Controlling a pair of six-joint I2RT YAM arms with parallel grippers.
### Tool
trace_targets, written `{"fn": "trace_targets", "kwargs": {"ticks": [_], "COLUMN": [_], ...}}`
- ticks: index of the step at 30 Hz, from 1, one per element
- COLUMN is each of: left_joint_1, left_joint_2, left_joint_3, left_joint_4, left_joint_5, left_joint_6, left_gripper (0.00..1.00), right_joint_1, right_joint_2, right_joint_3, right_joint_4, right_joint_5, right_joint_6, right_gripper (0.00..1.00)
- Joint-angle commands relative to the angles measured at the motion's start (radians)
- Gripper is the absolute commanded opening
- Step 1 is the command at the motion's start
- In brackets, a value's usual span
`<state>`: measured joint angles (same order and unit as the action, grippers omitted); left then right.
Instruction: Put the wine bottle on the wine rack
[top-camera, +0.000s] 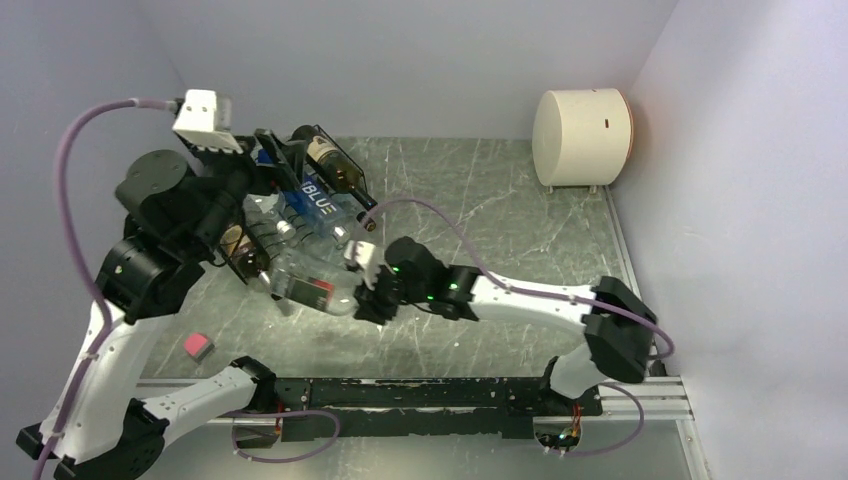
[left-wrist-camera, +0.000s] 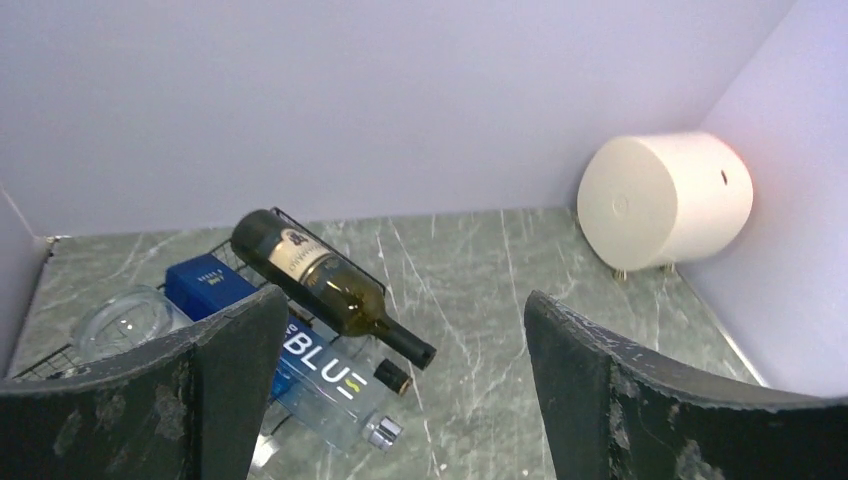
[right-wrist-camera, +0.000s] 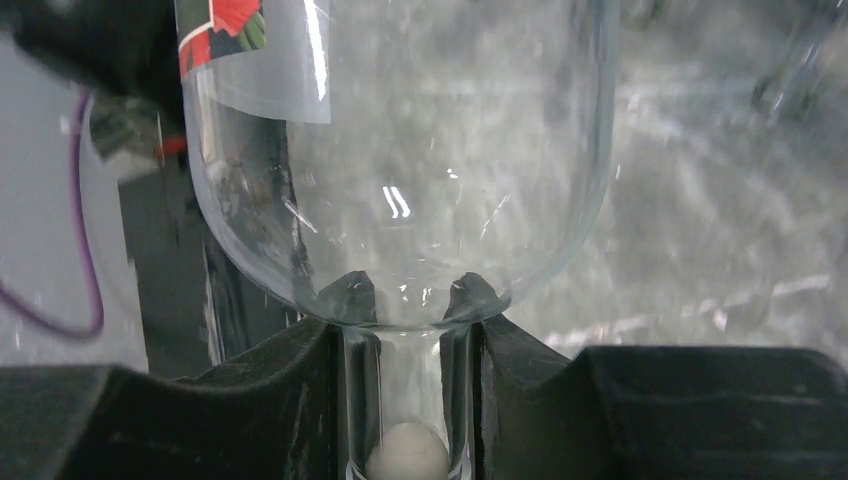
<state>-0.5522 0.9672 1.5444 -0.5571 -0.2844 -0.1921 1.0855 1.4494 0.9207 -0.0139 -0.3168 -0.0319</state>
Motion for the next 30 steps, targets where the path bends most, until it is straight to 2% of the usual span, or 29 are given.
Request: {"fn": "trace_targets", "kwargs": {"ticks": [1, 7, 15, 25, 30], "left_joint_1": [0.006, 0.007, 0.006, 0.006, 0.007], "left_joint_2": [-0.022, -0.073, -0.110, -0.147, -0.145], "left_joint_3": [0.050, 0.064, 0.105, 0.092, 0.092], "left_joint_4": [-0.027, -0.009, 0.017, 0.030, 0.008], "left_joint_5": [-0.092, -0.151, -0.231, -0.267, -0.265], "left_joint_6": [0.014, 0.029, 0.077, 0.106, 0.103], "left_gripper": [0.91, 0.92, 0.91, 0.92, 0.92], "right_joint_1": [0.074, 0.125, 0.128, 0.143, 0.144], "right_joint_2": [0.102, 0.289, 0.502, 0.805, 0.898], "right_joint_3": [0.286, 0.511, 0.801, 1.202, 1.313], "right_joint_4": [0.218, 0.261, 0.204, 0.045, 0.025], "right_joint_5": [0.112, 0.205, 0.356, 0.477, 0.526], "right_joint_6": [0.102, 0.243, 0.440, 0.477, 0.500], "right_gripper": [0.00, 0.00, 0.00, 0.00, 0.00]}}
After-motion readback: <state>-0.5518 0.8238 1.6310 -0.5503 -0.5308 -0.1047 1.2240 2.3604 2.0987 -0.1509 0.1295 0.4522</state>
